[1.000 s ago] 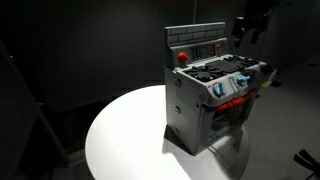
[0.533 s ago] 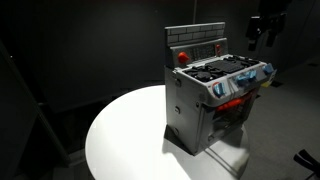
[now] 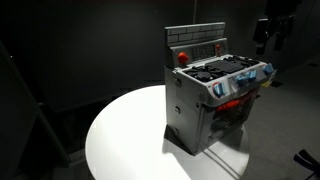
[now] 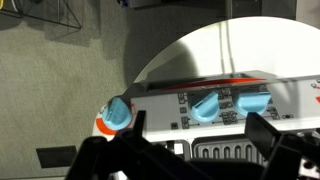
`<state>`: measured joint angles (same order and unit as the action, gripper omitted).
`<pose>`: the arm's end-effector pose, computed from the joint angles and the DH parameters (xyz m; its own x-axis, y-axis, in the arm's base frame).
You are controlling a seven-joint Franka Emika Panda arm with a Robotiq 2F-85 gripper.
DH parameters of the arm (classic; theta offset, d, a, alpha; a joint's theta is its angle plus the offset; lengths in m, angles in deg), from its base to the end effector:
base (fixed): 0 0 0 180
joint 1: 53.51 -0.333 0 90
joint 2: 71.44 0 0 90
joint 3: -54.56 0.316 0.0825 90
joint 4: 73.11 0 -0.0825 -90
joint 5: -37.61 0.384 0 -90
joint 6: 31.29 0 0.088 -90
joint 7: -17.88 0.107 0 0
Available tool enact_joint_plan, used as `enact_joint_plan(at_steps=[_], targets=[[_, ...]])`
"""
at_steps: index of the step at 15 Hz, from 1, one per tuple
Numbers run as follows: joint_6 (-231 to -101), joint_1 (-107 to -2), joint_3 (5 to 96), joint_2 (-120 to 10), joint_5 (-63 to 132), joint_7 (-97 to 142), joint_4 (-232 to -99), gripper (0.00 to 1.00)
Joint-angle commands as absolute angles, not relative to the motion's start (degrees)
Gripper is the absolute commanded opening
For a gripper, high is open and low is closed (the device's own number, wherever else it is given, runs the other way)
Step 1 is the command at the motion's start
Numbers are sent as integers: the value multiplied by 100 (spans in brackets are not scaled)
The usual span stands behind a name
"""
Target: Push the top orange button on the stoves button display
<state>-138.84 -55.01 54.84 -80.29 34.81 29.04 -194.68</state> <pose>0.4969 0.0118 0.4713 0.9857 -0.1484 -0.0799 -0.1437 -0.9877 0.0625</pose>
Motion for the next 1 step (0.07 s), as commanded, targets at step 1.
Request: enact_joint_plan(at_steps=[1], targets=[[-13867,-5448,5533,-8026,3489,2896,-19458,100]])
